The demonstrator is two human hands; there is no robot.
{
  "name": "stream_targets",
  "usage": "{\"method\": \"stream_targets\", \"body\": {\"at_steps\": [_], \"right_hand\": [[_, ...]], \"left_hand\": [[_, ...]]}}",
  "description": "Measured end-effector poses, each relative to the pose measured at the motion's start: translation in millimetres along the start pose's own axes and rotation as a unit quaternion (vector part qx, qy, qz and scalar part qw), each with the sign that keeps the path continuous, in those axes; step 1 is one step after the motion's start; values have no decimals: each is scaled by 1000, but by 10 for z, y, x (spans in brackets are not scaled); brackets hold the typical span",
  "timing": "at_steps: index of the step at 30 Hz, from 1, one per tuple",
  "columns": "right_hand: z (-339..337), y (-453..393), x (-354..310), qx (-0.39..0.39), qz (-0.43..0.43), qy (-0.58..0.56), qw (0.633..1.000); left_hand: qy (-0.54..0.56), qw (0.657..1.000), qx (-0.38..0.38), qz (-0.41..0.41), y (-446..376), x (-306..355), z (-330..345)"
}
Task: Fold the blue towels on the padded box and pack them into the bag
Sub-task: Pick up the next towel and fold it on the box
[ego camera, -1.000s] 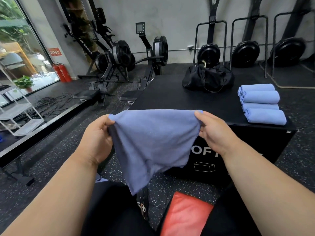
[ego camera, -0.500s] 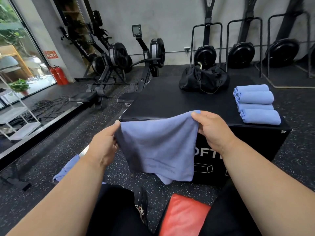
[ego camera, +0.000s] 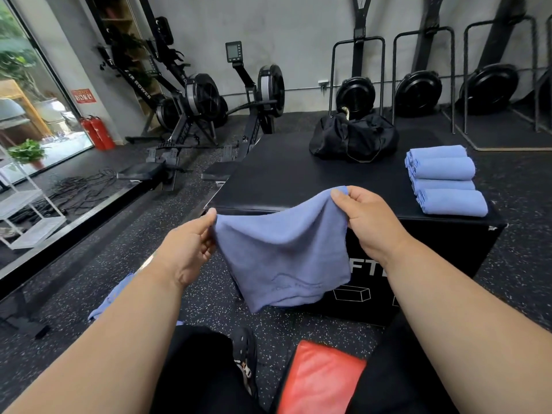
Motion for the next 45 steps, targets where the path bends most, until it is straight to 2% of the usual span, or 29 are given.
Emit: {"method": "stream_targets", "body": {"at_steps": [2, 4, 7, 16, 20, 27, 32, 38, 42, 45], "right_hand": [[-19, -13, -21, 9, -15, -2, 1000], [-78, -44, -35, 28, -32, -4, 999], [-167, -85, -26, 50, -42, -11, 998], [-245, -80, 39, 74, -36, -4, 997], [-282, -77, 39, 74, -36, 5, 997], [-370, -139, -5, 105, -80, 37, 990], [-526, -350, 36, 144, -89, 71, 983], [-704, -1092, -141, 169, -102, 93, 976], [-701, -2217, -299, 181, -116, 111, 970], [-631, -3165, -340, 139, -85, 146, 976]], "left_hand": [[35, 999, 9, 17, -7, 25, -8], [96, 993, 11, 67, -18, 153, -52], [94, 989, -9, 113, -37, 282, -87], [119, 992, -23, 45, -196, 62, -94], [97, 994, -5, 58, -219, 93, -31], [44, 989, 12, 144, -334, 194, 176], [-24, 981, -9, 194, -635, 306, 418], [-73, 970, -29, 231, -1315, 657, 928], [-84, 968, -46, 234, -2018, 1075, 1522], [-140, 963, -52, 223, -2829, 1323, 1988]]}}
Point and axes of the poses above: each hand's wrist, its own y-axis away from the middle knuckle, its own z-axis out of the palm, x = y × z, the point moved 6 cm from there along -y, towards the middle knuckle, and after that the axes turned 7 degrees about x, right-handed, at the moved point
